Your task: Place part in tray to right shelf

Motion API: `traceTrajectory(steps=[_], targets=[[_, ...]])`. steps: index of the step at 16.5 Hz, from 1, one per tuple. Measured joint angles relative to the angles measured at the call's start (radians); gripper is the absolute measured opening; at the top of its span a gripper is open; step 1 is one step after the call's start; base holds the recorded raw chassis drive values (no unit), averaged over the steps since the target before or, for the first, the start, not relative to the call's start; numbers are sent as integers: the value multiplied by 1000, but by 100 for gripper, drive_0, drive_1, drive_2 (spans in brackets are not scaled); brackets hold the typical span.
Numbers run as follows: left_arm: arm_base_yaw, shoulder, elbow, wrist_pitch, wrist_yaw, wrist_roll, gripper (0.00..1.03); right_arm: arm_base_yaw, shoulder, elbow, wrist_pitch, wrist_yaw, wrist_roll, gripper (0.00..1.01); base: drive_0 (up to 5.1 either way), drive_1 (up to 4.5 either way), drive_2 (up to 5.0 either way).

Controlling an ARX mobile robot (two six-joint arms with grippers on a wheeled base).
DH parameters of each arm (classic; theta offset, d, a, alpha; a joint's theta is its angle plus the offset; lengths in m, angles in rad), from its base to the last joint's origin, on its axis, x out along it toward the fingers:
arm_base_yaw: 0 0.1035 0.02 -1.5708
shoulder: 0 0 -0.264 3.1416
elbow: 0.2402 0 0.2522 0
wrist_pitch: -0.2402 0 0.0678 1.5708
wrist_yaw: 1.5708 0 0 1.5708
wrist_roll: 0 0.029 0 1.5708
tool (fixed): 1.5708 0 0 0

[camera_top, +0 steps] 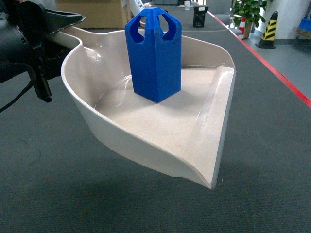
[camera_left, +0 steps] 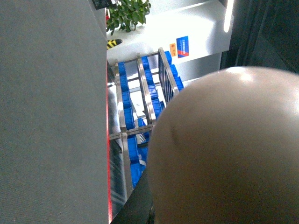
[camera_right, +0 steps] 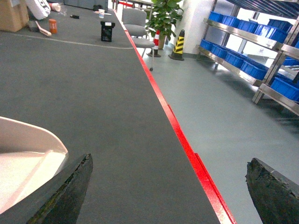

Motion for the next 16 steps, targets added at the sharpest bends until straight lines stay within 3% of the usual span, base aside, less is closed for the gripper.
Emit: traceTrajectory(steps=[4, 16], targets=[[0, 0, 0, 0, 0, 0, 14, 0, 0, 0, 0, 0, 0, 98, 0, 0, 0], [1, -2, -2, 1, 2, 0, 14, 0, 0, 0, 0, -3, 0, 98, 476, -360, -128]])
